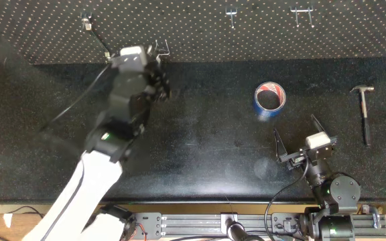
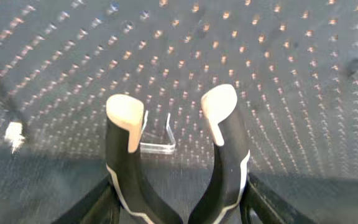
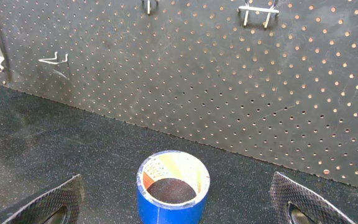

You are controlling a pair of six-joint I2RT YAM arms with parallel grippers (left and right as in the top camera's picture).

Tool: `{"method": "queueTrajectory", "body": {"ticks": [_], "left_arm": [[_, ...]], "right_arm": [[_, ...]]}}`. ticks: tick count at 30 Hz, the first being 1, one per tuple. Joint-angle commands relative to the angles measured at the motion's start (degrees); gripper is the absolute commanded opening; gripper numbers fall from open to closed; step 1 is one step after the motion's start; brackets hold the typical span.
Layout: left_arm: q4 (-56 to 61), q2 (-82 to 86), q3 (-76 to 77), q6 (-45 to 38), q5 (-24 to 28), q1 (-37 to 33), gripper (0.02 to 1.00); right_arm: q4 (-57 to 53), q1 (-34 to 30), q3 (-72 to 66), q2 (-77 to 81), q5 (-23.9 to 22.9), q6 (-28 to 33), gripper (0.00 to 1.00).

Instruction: Place Tools Onto Pegboard

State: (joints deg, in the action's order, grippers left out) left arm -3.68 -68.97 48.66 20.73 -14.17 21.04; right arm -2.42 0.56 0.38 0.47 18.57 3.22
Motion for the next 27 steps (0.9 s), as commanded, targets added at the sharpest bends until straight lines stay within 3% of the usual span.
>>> {"method": "queueTrajectory", "body": {"ticks": [1,8,13,27], "left_arm": [[17.4,-9.0,-0.1,-9.5,-7.1,-0.1,0.027],[30.7,-11.8,-0.1,-12.3,-8.5,-2.3,0.027],[31.6,-12.2,-0.1,-16.2,-9.1,-2.8,0.027],[39.4,-19.1,-0.1,-16.8,-9.2,-3.5,0.027]], "right_arm": [[-0.3,0.5,-0.2,-0.4,0.0,-1.1,0.976],[-0.3,0.5,-0.2,-0.4,0.0,-1.1,0.976],[-0.3,0.5,-0.2,-0.4,0.0,-1.1,0.976],[-0.3,0.5,-0.2,-0.4,0.0,-1.1,0.976]]}}
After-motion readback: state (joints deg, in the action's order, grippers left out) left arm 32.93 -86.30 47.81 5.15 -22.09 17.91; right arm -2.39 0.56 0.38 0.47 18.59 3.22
